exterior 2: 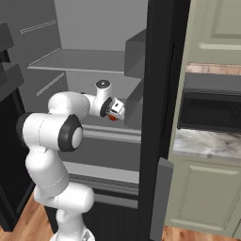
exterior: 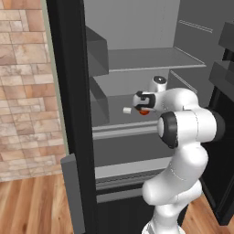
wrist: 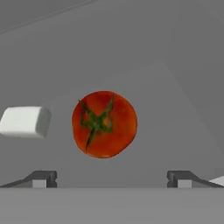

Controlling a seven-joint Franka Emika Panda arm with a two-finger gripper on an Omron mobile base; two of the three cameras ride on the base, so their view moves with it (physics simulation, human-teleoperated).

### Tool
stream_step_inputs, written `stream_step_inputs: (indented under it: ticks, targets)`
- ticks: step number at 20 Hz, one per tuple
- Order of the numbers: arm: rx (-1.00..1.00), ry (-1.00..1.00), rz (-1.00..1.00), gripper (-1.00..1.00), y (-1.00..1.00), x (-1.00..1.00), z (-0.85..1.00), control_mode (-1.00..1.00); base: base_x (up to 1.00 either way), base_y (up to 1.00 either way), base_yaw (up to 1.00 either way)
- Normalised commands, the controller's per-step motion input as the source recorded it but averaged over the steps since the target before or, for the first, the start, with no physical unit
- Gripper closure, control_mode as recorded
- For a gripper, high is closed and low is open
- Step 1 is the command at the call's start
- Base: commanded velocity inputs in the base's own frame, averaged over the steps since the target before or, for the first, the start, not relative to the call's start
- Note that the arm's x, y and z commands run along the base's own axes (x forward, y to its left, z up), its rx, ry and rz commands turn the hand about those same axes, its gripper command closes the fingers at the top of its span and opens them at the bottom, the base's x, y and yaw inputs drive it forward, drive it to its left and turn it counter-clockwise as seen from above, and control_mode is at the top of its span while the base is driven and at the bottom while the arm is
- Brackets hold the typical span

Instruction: Pick tomato from the fridge and place it on the plate on the counter.

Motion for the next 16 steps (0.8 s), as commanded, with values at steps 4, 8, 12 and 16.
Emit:
stream_step_inputs:
  ticks: [4,8,12,16]
  targets:
    - [0.0,0.0,-0.01,-1.0,0.0,0.26,-0.26,-1.0,0.0,0.0,0.0]
    - [0.0,0.0,-0.01,-1.0,-0.01,0.29,-0.19,-1.0,0.0,0.0,0.0]
    - [0.0,0.0,0.0,-1.0,0.0,0.32,-0.16,-1.0,0.0,0.0,0.0]
    - [0.0,0.0,0.0,-1.0,-0.01,0.29,-0.14,-1.0,0.0,0.0,0.0]
